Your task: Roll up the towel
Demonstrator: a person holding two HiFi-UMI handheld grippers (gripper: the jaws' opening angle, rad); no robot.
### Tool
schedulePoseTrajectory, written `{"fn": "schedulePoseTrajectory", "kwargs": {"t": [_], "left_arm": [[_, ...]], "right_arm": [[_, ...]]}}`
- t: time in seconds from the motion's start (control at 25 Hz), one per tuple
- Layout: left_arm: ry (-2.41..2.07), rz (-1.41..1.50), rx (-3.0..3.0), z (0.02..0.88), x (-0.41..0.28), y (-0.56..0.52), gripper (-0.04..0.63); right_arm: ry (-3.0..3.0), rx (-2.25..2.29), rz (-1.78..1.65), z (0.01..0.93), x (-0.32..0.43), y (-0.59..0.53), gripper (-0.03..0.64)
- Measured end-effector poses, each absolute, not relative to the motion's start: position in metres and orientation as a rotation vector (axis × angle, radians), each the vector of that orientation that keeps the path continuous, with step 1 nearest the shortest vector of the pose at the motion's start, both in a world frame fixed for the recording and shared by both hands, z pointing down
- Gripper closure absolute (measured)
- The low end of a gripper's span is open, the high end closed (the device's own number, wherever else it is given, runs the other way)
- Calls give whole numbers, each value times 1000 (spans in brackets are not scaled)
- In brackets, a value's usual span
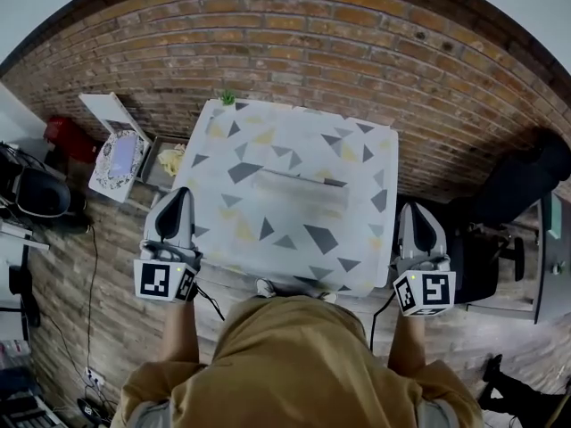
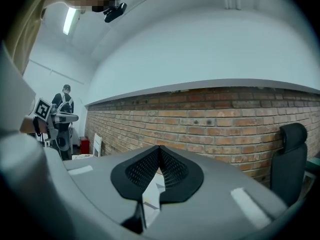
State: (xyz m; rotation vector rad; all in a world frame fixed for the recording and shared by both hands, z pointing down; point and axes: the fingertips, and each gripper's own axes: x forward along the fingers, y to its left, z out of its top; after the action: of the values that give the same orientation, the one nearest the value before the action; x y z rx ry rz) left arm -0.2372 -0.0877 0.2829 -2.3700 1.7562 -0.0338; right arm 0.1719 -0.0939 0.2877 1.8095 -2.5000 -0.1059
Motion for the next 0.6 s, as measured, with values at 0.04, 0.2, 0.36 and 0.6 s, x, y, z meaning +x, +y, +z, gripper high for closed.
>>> {"fn": "schedulePoseTrajectory", "kwargs": {"t": [0.04, 0.2, 0.36, 0.6], "left_arm": [[1755, -37, -2369, 282, -236, -89, 534], [1745, -34, -2375, 280, -231, -91, 534], [1739, -30, -2380, 279, -228, -94, 534], [1743, -30, -2377, 280, -226, -96, 534]], "right_arm": [[-2503, 1798, -109, 287, 169, -95, 614], [-2510, 1782, -121, 284, 167, -98, 614], [-2511, 1762, -127, 282, 163, -101, 614], [-2501, 1725, -121, 284, 158, -104, 614]]}}
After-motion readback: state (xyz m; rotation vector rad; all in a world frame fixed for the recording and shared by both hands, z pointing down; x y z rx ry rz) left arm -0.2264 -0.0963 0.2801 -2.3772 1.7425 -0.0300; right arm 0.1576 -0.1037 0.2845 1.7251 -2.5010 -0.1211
